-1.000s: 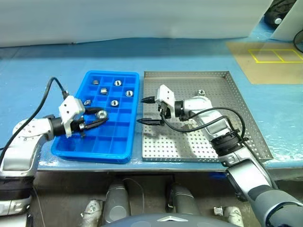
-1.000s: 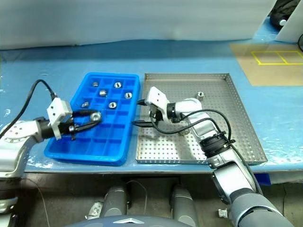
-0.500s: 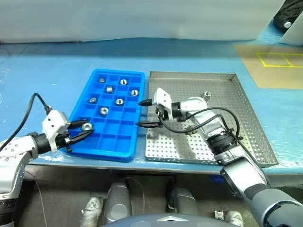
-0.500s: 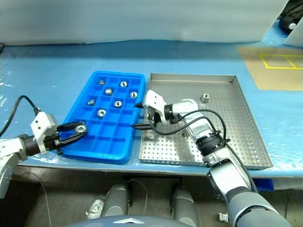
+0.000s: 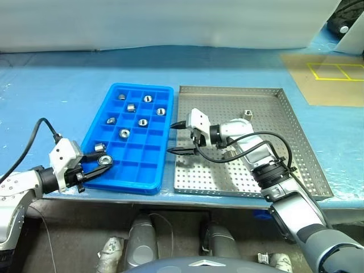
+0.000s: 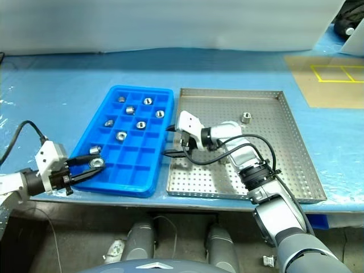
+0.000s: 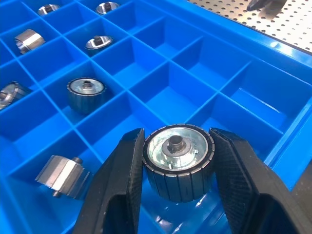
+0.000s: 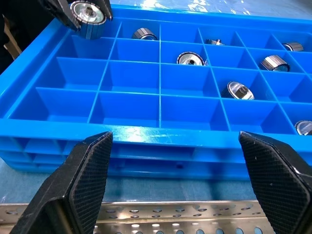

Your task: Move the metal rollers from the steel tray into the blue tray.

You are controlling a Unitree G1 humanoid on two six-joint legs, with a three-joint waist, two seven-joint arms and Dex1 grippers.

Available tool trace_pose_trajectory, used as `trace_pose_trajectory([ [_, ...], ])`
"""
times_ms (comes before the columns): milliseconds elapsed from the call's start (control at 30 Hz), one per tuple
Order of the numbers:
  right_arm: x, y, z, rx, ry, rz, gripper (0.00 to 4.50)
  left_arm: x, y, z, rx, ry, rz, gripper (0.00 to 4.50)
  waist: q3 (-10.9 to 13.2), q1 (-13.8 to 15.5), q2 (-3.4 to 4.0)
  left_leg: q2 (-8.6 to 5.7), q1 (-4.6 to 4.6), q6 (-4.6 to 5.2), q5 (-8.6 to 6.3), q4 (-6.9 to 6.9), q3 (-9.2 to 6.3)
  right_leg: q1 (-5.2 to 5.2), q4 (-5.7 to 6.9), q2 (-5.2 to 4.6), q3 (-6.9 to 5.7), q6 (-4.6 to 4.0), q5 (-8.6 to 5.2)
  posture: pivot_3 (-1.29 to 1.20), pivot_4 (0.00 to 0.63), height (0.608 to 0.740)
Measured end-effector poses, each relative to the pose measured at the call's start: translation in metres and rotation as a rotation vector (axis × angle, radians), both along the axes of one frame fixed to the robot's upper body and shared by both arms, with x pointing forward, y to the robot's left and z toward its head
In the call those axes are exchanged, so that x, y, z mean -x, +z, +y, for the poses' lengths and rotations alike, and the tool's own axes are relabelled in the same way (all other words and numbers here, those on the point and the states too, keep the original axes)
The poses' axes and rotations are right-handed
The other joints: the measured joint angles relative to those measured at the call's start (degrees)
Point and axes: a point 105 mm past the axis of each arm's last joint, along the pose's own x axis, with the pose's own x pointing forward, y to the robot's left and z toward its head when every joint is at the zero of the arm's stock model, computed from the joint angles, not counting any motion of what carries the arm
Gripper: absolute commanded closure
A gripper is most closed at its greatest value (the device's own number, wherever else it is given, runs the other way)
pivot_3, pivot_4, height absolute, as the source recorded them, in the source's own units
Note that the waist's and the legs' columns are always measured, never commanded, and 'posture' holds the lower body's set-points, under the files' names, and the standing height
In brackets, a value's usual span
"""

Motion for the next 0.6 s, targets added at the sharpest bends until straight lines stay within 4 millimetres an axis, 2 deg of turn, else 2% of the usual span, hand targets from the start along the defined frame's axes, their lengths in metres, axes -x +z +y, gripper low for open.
trace_pose_trajectory([
  [33,0.000,0.000,0.000,0.001,-0.001,0.000,0.18,0.000,-0.001,-0.001,-0.001,-0.003,0.002,2.76,0.00,-0.01,0.00,0.00,0.00,0.00,0.00,0.00,0.00,0.00,0.00,0.00,0.00,0.00,0.00,0.11,0.150,0.740],
  [67,0.000,0.000,0.000,0.001,-0.002,-0.001,0.18,0.000,-0.001,-0.001,-0.002,-0.008,0.002,2.02,0.00,-0.01,0.00,-0.01,0.00,0.00,0.00,0.00,0.00,0.00,-0.01,0.00,0.01,0.00,0.00,0.11,0.150,0.740],
  [100,0.000,0.000,-0.001,0.002,-0.003,-0.001,0.18,0.000,-0.002,-0.002,-0.004,-0.013,0.003,1.81,0.00,-0.02,0.00,-0.01,0.00,0.00,0.00,0.00,0.00,0.00,-0.01,0.00,0.01,0.00,0.00,0.11,0.150,0.740],
  [233,-0.002,0.000,-0.002,0.002,-0.014,-0.005,0.18,0.000,-0.006,0.001,-0.018,-0.004,0.005,0.43,0.00,-0.05,0.00,0.00,0.00,-0.01,0.01,0.00,0.00,0.00,0.00,0.01,0.00,0.00,0.00,0.10,0.150,0.740],
  [367,-0.002,0.000,-0.003,0.003,-0.021,-0.006,0.18,-0.006,-0.004,0.002,-0.019,0.002,-0.007,0.43,-0.01,0.00,-0.01,0.00,0.02,-0.02,0.01,0.02,0.00,0.02,0.05,0.00,-0.01,0.00,0.00,0.10,0.150,0.740],
  [600,-0.005,0.002,-0.010,0.010,-0.050,-0.011,0.18,-0.029,0.028,-0.012,0.026,-0.038,-0.128,0.43,-0.01,0.00,-0.01,-0.02,0.07,-0.08,0.05,0.15,0.00,0.01,0.31,-0.01,0.03,-0.01,0.00,0.02,0.150,0.740],
])
